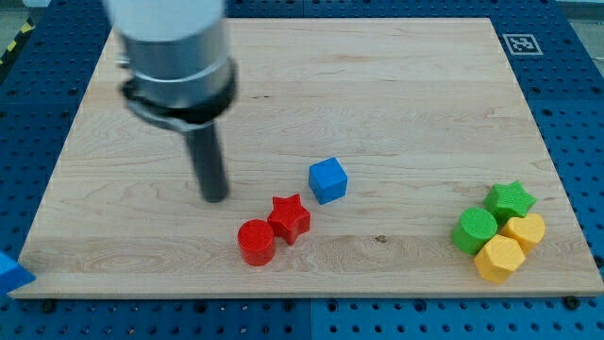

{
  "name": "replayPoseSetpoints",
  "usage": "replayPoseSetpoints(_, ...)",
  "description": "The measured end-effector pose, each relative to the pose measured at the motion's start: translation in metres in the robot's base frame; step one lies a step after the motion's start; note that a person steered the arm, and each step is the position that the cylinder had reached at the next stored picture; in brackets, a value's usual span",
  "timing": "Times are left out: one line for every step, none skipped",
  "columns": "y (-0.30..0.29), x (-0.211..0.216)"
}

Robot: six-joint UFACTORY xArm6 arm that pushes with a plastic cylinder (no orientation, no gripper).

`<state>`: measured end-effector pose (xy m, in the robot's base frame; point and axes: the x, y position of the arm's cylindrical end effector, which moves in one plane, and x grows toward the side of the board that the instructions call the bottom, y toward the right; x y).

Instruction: Move the arm to the top right of the blue triangle

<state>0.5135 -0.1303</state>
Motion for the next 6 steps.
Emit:
replayPoseSetpoints(-0.064, 0.019)
replayPoseSetpoints(-0.127, 0.038)
replayPoseSetpoints(-0.137, 0.066)
replayPoseSetpoints(-0.137, 0.069)
replayPoseSetpoints(-0.138, 0.074)
replayPoseSetpoints(-0.144, 0.074)
